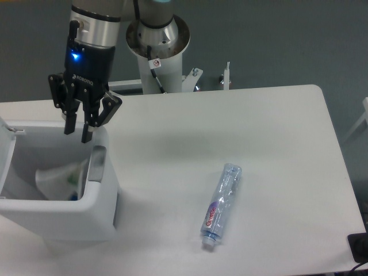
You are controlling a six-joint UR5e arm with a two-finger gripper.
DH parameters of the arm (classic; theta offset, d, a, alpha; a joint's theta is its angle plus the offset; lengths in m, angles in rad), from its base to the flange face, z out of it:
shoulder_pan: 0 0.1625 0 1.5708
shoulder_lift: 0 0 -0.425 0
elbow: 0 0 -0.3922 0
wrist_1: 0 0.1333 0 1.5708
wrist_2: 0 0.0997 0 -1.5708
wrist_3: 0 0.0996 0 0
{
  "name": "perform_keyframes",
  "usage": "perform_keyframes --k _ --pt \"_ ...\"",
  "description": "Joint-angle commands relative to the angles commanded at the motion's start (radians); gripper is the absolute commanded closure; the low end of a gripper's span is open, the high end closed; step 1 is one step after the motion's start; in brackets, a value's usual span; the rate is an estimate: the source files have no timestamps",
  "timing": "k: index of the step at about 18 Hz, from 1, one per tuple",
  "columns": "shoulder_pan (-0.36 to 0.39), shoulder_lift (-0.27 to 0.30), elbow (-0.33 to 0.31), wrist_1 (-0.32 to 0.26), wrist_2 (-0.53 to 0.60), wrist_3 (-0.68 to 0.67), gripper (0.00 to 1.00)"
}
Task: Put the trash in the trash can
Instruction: 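Open the right gripper to drop the paper into the bin, then move the open right gripper back over the clear plastic bottle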
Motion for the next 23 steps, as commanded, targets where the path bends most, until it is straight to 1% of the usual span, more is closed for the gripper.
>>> perform_keyframes --k 2,4,6,7,8,9,11,14,16,17,19,20,23 --pt "0.0 0.0 0.003 -0.003 0.0 -0.005 0.04" --pt "0.023 -0.011 0.011 -0.006 -0.003 -0.014 0.04" --pt "0.096 -0.047 0.015 -0.006 -0.003 -0.011 0.02" --pt "0.147 -0.086 0.026 -0.006 0.0 -0.008 0.01" --pt "0.178 -0.107 0.037 -0.006 0.002 -0.009 0.01" --pt "0.231 -0.139 0.05 -0.006 0.002 -0.006 0.01" --pt "0.3 -0.196 0.095 -0.008 0.002 -0.002 0.01" --pt "0.353 -0.27 0.132 -0.008 0.002 0.003 0.01" --pt "0.373 -0.326 0.159 -0.008 0.003 0.018 0.01" --pt "0.389 -0.357 0.167 -0.008 0.003 0.046 0.01" --pt "0.42 -0.396 0.164 -0.009 0.005 0.098 0.01" --pt "0.423 -0.406 0.158 -0.011 0.011 0.119 0.01" --pt "0.428 -0.414 0.155 -0.02 0.084 0.159 0.0"
